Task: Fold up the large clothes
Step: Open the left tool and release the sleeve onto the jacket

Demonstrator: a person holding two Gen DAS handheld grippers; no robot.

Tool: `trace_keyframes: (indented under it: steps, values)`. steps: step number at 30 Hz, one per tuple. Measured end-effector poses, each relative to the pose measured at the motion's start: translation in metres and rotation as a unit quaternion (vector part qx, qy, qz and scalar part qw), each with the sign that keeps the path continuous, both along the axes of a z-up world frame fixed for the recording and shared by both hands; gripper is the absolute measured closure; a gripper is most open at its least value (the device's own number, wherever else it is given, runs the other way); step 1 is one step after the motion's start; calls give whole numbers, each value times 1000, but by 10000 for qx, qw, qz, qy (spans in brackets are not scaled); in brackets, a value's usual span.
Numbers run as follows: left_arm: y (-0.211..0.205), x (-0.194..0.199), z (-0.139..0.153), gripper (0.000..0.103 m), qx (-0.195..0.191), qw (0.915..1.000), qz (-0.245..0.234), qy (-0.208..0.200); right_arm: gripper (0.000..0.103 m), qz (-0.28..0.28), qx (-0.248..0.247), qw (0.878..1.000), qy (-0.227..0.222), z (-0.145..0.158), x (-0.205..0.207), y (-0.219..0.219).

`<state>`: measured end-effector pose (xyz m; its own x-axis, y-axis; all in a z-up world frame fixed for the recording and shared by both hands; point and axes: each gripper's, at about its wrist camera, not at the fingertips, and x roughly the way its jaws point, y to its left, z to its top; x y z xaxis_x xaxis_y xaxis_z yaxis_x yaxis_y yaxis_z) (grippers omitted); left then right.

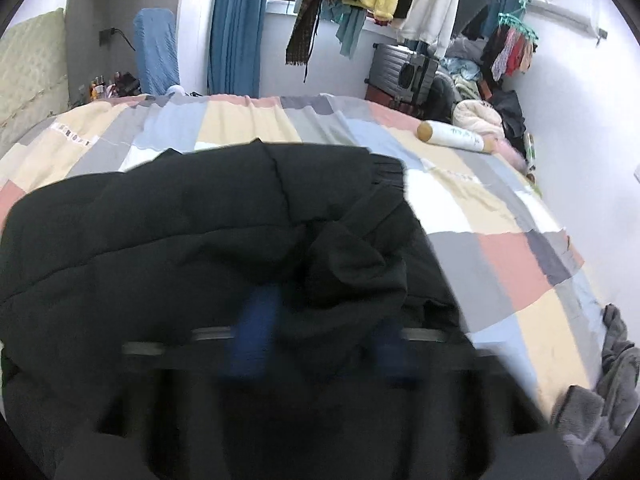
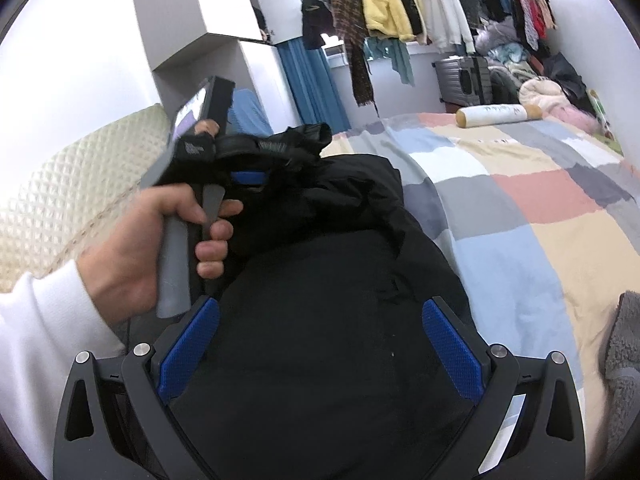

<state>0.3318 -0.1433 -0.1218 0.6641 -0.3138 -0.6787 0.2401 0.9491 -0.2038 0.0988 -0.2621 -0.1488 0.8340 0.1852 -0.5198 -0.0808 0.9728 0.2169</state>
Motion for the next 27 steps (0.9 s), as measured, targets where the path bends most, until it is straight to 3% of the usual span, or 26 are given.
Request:
trace_keyframes:
  steps: [1,2,9,15,20,27]
  values:
    - [3,-5,4,0,-12,9999,31,-134,1,29,-41,10000,-17,0,-1,2]
    - [7,-16,15,0,18,9993,72,-371,1,60,-62,10000,-38,1,-2,4]
    - [52,-60,56,0,250,9950,298,-923,1,269,-106,9990,-346,7,-5,15]
    - [103,-109,73,0,169,9909,521,-1229,1,418,-255,9971,-586,13,-4,31]
    - [130,-147,67,0,356,9876,586,-1412,1,484,-271,9963,-649,18,-5,39]
    - [173,-177,32,0,174,9854,781,-1506,1,486,-186,9964,-673,28,4,43]
